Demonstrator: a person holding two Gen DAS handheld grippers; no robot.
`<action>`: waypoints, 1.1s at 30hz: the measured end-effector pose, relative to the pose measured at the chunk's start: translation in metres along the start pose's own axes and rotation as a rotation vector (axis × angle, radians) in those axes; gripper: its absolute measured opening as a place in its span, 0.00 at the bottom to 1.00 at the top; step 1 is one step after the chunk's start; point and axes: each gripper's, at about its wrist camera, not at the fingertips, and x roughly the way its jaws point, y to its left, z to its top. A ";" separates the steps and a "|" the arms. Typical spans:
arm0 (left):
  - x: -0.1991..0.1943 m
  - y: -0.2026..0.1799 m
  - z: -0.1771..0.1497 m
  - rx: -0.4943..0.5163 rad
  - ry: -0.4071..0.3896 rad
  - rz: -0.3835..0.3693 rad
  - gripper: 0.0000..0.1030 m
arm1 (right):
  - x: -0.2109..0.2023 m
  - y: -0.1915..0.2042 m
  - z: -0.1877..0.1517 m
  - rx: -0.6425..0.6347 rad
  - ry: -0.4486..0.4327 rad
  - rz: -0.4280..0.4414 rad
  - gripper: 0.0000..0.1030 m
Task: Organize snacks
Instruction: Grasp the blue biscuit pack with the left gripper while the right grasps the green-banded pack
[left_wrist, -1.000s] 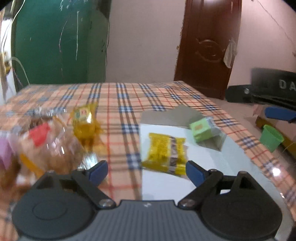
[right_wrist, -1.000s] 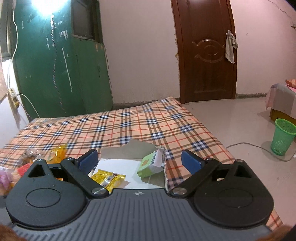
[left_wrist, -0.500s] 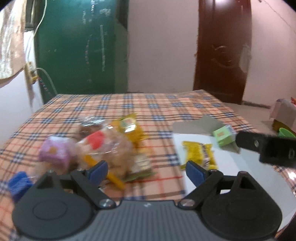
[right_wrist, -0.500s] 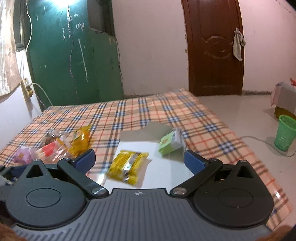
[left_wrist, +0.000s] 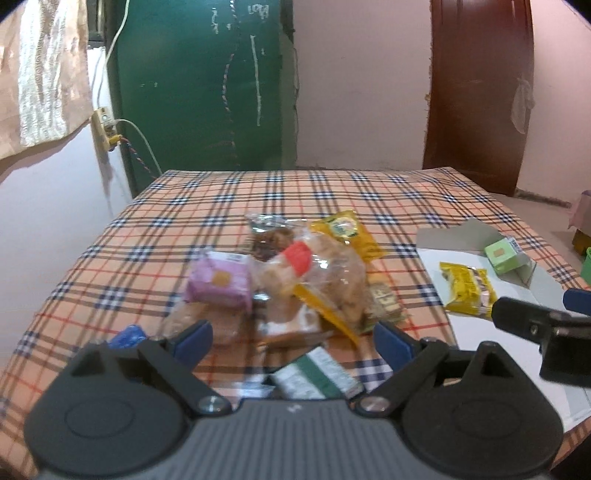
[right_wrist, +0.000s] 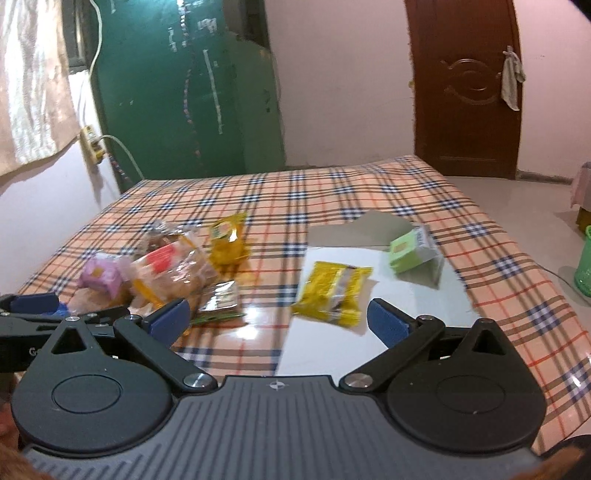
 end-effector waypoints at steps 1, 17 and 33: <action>0.000 0.003 0.000 -0.004 0.000 0.002 0.91 | 0.003 0.003 0.000 -0.005 0.002 0.004 1.00; -0.003 0.059 -0.007 -0.043 0.001 0.054 0.91 | 0.030 0.056 -0.009 -0.080 0.048 0.092 1.00; 0.020 0.119 -0.031 0.026 0.028 0.124 0.96 | 0.045 0.098 -0.020 -0.183 0.089 0.163 1.00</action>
